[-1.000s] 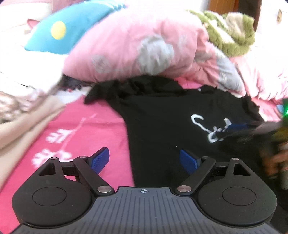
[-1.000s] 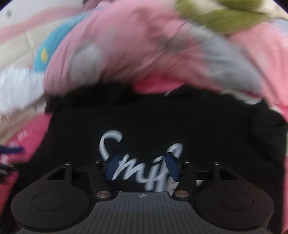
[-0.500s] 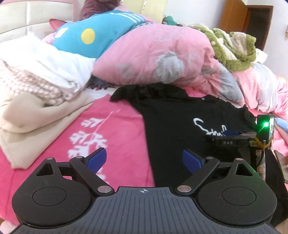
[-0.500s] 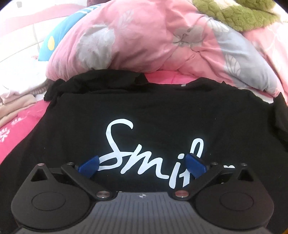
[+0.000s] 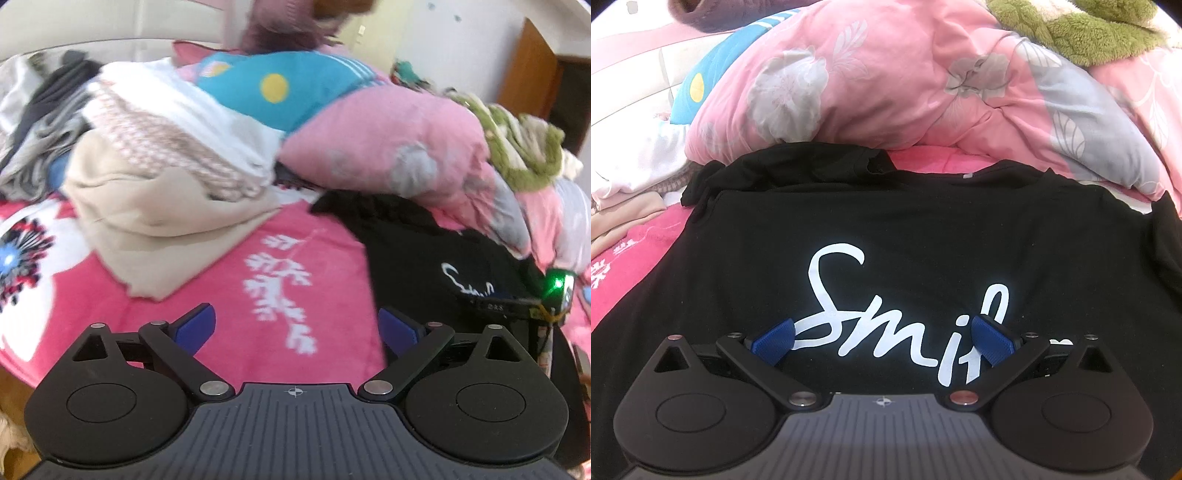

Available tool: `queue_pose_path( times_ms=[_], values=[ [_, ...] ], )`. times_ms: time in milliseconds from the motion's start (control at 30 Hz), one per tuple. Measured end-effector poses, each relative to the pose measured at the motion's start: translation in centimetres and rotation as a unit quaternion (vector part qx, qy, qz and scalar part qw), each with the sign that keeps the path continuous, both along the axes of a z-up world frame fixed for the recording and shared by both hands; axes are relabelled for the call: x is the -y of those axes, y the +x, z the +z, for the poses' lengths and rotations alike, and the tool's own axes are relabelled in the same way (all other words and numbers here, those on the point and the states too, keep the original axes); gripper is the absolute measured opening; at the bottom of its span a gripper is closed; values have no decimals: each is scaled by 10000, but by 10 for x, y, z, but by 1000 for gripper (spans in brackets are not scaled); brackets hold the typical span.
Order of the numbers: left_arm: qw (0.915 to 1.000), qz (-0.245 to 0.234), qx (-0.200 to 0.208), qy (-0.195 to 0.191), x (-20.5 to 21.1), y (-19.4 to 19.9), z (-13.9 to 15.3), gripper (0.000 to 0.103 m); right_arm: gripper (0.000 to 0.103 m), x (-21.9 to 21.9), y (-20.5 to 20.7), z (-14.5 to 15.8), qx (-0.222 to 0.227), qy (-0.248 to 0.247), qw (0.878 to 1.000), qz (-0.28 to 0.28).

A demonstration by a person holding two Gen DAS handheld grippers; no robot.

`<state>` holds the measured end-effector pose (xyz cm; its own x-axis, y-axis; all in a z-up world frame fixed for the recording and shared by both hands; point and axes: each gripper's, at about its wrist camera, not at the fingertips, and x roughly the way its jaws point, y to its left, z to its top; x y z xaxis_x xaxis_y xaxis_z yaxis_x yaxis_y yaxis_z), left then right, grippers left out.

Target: Fold clothes

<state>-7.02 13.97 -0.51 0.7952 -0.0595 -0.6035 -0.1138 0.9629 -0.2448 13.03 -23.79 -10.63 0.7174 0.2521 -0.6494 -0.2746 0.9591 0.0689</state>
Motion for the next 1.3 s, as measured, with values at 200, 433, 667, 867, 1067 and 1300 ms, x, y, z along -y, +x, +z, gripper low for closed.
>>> queue_pose_path(
  times_ms=[200,433,667,867,1067,1300],
  values=[
    [9987,442,51,-266,-39,-10,-12,96,103,0,0,0,1,-2,10000,4],
    [9927,1079,174,-505,-84,-22,-26,96,103,0,0,1,1,-2,10000,3],
    [9858,1507,398,-627,-108,-39,-22,96,103,0,0,1,1,-6,10000,2],
    [9872,1425,445,-569,-105,-26,-20,97,103,0,0,1,2,-11,10000,8],
    [9923,944,638,-495,-79,17,-16,97,103,1,0,1,6,-15,10000,13],
    [9939,483,732,-671,-30,95,-18,98,103,1,0,1,5,-18,10000,21]
  ],
)
